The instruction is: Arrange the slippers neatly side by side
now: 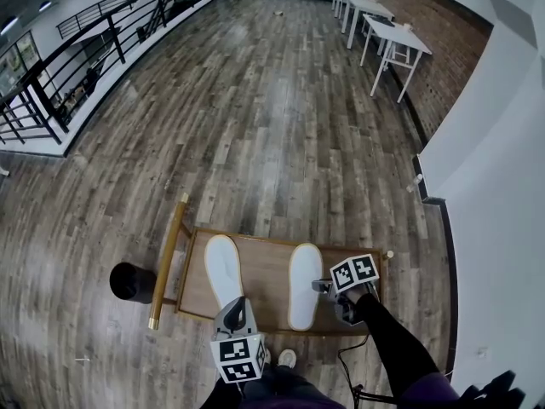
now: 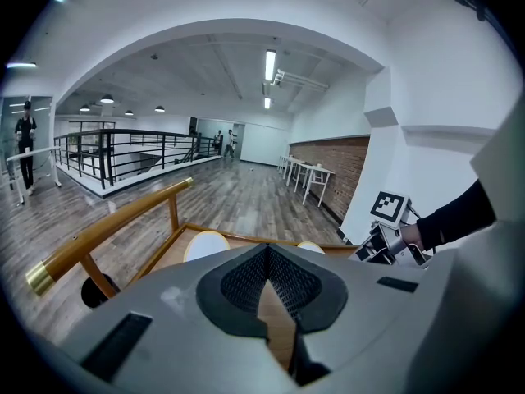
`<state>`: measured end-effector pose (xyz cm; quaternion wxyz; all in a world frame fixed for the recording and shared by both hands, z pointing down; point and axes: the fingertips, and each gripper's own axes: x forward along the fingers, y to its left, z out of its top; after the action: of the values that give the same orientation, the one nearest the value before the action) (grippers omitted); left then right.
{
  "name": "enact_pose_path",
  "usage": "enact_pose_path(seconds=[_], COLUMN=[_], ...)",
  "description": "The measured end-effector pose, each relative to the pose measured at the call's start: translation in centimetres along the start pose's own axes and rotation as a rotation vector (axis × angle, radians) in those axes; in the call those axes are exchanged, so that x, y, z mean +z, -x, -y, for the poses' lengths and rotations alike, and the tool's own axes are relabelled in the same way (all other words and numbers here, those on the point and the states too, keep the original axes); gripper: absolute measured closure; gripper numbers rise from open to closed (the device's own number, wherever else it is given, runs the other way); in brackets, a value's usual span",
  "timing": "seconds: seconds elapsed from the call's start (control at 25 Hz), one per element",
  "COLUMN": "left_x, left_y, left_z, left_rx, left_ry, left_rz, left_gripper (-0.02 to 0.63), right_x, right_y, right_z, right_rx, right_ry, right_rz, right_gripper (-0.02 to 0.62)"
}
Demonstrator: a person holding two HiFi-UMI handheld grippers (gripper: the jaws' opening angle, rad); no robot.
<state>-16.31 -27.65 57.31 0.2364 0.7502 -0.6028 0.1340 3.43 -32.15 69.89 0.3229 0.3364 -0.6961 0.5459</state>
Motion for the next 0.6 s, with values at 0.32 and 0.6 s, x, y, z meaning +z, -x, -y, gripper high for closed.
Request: enact_pose_path(seconds=[0.32, 0.6], left_x=[-0.2, -0.9], left_y=[-0.5, 1.1], left_z=[0.6, 1.7], left_rx=[-0.005, 0.002], left_ry=[0.005, 0.001], left_rz=[-0.004, -0.007], left_gripper=[0.606, 0.606], right_x=[2.8, 1.9], right_y=[5.8, 6.4], right_z=[-2.9, -9.5], right_rx=[0.123, 0.181], right_ry=[-0.006, 0.207], right_rz=[0.267, 0.348], right_gripper=[0.517, 0.517])
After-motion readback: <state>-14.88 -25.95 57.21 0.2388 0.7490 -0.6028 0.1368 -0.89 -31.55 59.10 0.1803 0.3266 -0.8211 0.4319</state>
